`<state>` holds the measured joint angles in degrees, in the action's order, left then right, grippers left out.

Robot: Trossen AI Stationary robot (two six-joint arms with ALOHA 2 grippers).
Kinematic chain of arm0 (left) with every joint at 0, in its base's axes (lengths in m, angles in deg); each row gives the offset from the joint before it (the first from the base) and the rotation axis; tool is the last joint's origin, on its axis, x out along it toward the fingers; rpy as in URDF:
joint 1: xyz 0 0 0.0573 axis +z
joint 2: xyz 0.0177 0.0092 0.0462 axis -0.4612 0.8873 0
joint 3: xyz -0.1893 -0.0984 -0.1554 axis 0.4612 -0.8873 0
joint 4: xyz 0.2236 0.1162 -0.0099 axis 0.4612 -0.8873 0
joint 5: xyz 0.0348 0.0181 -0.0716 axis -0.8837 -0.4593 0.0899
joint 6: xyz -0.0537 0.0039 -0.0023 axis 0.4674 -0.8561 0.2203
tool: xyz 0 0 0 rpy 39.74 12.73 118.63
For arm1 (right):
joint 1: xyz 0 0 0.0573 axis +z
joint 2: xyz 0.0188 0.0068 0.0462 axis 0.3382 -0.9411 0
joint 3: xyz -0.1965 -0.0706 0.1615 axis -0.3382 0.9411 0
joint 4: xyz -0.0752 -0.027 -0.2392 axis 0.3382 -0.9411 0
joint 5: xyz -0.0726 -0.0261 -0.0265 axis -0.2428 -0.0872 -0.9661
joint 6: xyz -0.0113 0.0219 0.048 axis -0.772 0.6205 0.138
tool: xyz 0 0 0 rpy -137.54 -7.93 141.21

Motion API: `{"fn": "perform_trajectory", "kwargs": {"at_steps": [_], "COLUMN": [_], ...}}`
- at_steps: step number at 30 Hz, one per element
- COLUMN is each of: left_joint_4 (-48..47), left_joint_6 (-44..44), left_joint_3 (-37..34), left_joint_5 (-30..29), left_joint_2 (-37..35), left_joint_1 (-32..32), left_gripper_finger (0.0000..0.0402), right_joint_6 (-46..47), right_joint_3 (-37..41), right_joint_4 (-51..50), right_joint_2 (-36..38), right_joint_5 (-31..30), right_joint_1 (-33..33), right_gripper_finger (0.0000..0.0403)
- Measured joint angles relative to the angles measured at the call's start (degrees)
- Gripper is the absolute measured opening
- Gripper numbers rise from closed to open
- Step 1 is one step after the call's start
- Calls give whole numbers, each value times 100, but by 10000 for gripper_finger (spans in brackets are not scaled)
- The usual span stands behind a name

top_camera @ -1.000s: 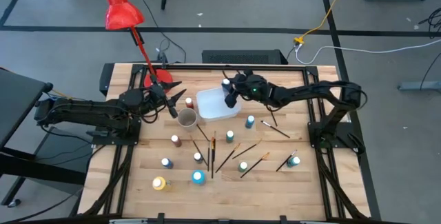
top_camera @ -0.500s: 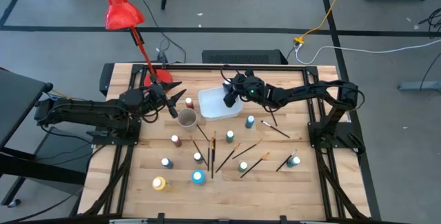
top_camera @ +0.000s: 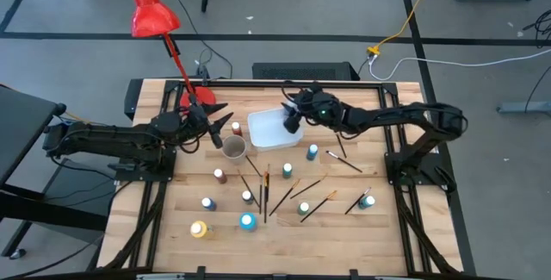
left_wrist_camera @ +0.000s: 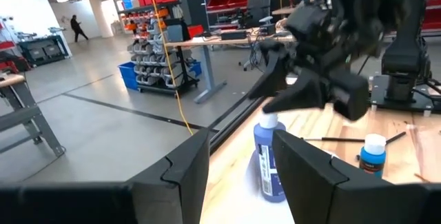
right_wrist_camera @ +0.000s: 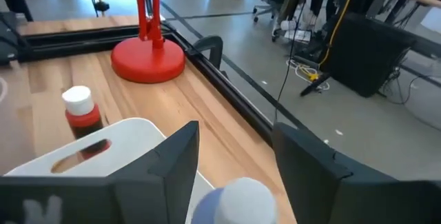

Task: Pick & Place Paint Supplies
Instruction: Put the light blue paint bottle into the white bin

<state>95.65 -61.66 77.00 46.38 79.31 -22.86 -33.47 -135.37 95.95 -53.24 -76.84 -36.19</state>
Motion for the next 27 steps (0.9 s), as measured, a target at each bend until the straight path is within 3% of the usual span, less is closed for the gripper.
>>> {"fn": "perform_trajectory", "kwargs": {"at_steps": [3, 6, 9, 14, 17, 27], "left_joint_4": [-129, -168, -166, -88, 129, 1617], "left_joint_6": [73, 74, 72, 224, 537, 766], "left_joint_3": [0, 0, 0, 0, 0, 0], "left_joint_5": [193, 814, 1834, 4180, 5062, 5453], "left_joint_2": [0, 0, 0, 143, 340, 1802], "left_joint_1": [0, 0, 0, -26, -145, -1053], "left_gripper_finger": [169, 169, 169, 169, 169, 169], "right_joint_6": [-146, -113, 29, 74, 29, 411], "right_joint_3": [0, 0, 0, 0, 0, 0], "right_joint_4": [-543, -1036, -1396, -1755, -1783, -1750], "right_joint_2": [430, 811, 1101, 1318, 1323, 1323], "right_joint_5": [2, 68, 71, 86, 120, 1190], "right_joint_1": [4, 5, 52, 151, 203, 221], "right_gripper_finger": [186, 182, 178, 172, 169, 166]}}
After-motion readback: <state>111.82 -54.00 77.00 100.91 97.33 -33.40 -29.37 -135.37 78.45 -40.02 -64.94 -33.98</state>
